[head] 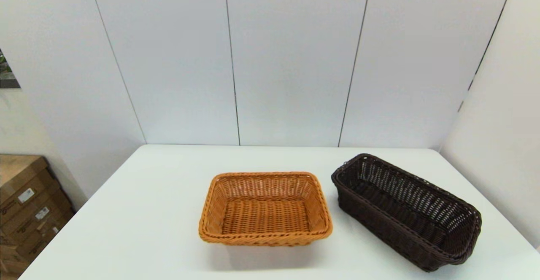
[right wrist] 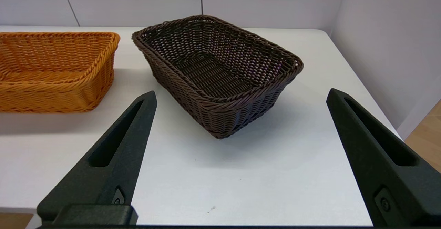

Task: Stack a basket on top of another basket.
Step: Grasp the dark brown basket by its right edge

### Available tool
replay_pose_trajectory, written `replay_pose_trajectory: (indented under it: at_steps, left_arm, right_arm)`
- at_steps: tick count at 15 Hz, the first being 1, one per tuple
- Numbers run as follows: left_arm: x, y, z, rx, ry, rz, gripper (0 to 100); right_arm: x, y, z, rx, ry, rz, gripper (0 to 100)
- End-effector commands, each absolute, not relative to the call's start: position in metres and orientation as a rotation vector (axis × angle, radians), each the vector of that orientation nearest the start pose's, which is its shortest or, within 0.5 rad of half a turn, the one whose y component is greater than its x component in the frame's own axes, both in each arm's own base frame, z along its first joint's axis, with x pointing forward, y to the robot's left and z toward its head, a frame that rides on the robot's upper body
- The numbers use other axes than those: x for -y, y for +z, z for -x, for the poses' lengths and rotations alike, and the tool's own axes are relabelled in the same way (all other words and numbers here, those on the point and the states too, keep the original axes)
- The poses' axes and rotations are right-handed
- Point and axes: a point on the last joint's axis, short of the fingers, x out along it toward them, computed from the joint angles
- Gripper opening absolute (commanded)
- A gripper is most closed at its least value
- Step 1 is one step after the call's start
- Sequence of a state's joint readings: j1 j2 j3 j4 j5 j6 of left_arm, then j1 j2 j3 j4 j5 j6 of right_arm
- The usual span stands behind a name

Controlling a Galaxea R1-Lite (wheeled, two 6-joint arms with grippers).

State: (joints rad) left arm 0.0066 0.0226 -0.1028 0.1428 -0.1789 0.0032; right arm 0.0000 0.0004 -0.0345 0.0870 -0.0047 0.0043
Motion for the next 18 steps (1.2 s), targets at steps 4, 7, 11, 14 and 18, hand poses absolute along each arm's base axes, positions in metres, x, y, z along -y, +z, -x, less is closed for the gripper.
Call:
replay_pose_trajectory:
  at_steps: [4,7,11,14,18]
  left_arm:
    - [0.0007,0.0782,0.0276,-0.069,-0.016,-0.022,100]
    - [0.0005,0.0763,0.0261,-0.055,-0.009,-0.030,100]
    - [0.0003,0.0764,0.0261,-0.054,-0.001,-0.024,100]
    - [0.0003,0.0760,0.0260,-0.055,0.004,-0.018,100]
    - [0.0000,0.0749,0.0226,0.000,0.011,0.002,100]
  right_arm:
    - [0.0001,0.0763,0.0257,-0.052,-0.005,-0.004,100]
    - [0.0001,0.0758,0.0256,-0.054,-0.005,-0.004,100]
    - [0.0001,0.0758,0.0256,-0.054,-0.005,-0.004,100]
    - [0.0001,0.0758,0.0256,-0.054,-0.005,-0.004,100]
    - [0.0001,0.0758,0.0256,-0.054,-0.005,-0.004,100]
